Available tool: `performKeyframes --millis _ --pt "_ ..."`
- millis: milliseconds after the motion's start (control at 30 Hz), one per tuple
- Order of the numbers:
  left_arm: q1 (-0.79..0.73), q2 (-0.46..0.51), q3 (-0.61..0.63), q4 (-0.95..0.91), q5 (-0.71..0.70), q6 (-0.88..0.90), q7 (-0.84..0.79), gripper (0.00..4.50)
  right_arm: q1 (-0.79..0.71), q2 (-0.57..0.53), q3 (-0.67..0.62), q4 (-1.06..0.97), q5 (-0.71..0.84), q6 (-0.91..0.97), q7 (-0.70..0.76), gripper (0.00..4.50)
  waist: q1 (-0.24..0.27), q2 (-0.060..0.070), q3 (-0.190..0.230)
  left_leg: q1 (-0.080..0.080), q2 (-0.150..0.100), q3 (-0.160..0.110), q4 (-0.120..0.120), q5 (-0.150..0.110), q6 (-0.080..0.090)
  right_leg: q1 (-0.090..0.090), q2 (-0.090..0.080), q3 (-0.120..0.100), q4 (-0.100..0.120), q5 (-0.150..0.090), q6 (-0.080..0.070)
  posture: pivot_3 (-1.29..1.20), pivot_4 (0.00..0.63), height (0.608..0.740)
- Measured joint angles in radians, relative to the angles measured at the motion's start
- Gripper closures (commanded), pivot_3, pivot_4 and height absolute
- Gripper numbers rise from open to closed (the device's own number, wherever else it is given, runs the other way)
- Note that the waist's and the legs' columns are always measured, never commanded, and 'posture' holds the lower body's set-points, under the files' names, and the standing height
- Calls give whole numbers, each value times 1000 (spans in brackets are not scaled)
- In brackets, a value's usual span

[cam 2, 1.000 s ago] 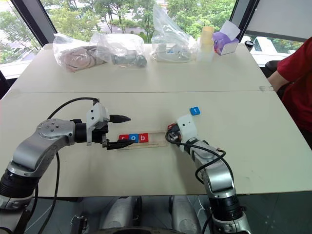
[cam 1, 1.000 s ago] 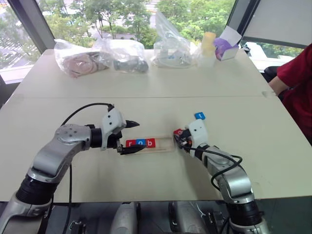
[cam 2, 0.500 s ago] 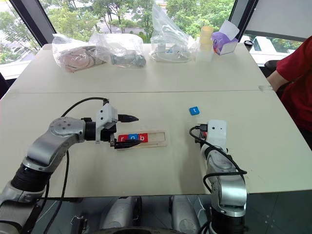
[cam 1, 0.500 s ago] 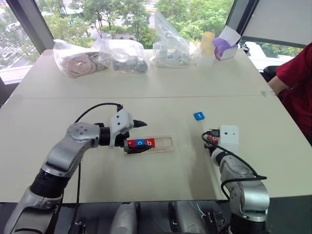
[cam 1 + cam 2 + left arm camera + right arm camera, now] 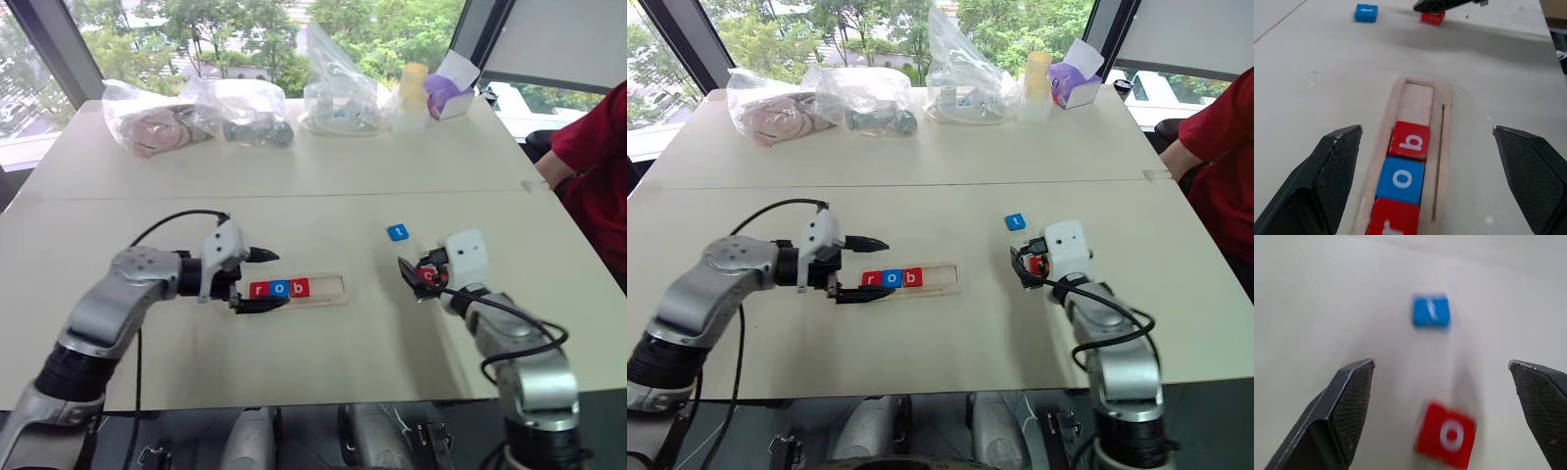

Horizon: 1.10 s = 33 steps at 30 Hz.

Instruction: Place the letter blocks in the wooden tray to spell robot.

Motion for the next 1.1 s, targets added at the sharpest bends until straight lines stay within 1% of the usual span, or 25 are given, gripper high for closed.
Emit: performKeyframes --millis 33,133,233,267,333,467,667,767,800,833,933,1033,1100 --pt "-5 17 5 0 -8 9 -15 0 -7 -59 -12 82 14 -87 73 55 1 0 0 0 0 0 0 0 0 0 0 0 -1 -1 -2 0 150 740" --pt "-13 53 9 9 -17 21 -62 0 -44 -198 -36 358 48 -328 316 55 1 0 0 0 -1 2 0 0 0 0 -1 0 -1 -1 -1 0 150 740" --pt "-29 74 9 22 -19 21 -96 0 -114 -279 0 568 74 -489 543 55 -4 0 1 0 -1 2 0 0 0 0 1 0 0 1 1 0 150 740" --pt "-40 78 9 23 -19 21 -101 0 -136 -299 12 627 73 -529 595 55 -5 0 1 0 -1 2 0 0 0 0 1 0 1 1 1 0 150 740" --pt "-51 92 11 27 -19 21 -106 0 -175 -319 33 719 67 -598 668 55 -9 0 1 1 -1 2 0 0 0 0 1 0 1 1 1 0 150 740" --pt "-35 96 24 26 -20 36 -93 0 -199 -322 83 801 54 -691 746 55 -8 0 1 1 0 1 0 0 0 0 1 0 2 1 1 0 150 740" --pt "-2 109 35 6 -18 43 -78 0 -254 -307 118 893 27 -791 768 55 -7 0 1 1 0 1 1 0 0 1 0 1 2 1 1 0 150 740" --pt "1 110 35 1 -3 41 -58 0 -277 -282 122 949 25 -831 770 836 -8 0 1 3 0 1 1 0 0 2 0 1 2 1 1 0 150 740" --pt "11 109 36 0 -1 40 -49 0 -278 -275 125 954 25 -844 772 1382 -9 0 1 4 0 1 1 0 0 2 0 1 2 1 1 0 150 740" --pt "21 109 36 0 -1 41 -45 0 -278 -270 126 956 25 -851 777 1815 -9 0 1 4 0 1 1 0 0 2 0 2 2 1 1 0 150 740" --pt "39 109 36 -4 -1 42 -34 0 -279 -260 129 962 26 -866 781 3325 -8 0 1 4 1 1 1 0 0 2 0 2 3 1 1 0 150 740" --pt "43 110 37 -11 -2 42 -25 0 -296 -256 135 970 20 -862 776 3336 -8 0 1 6 1 1 1 0 0 3 -1 3 3 1 0 0 150 740" --pt "53 114 40 -11 -2 42 -26 0 -307 -255 147 945 16 -818 768 3336 -10 0 1 6 1 1 1 0 0 3 0 3 3 1 1 0 150 740"
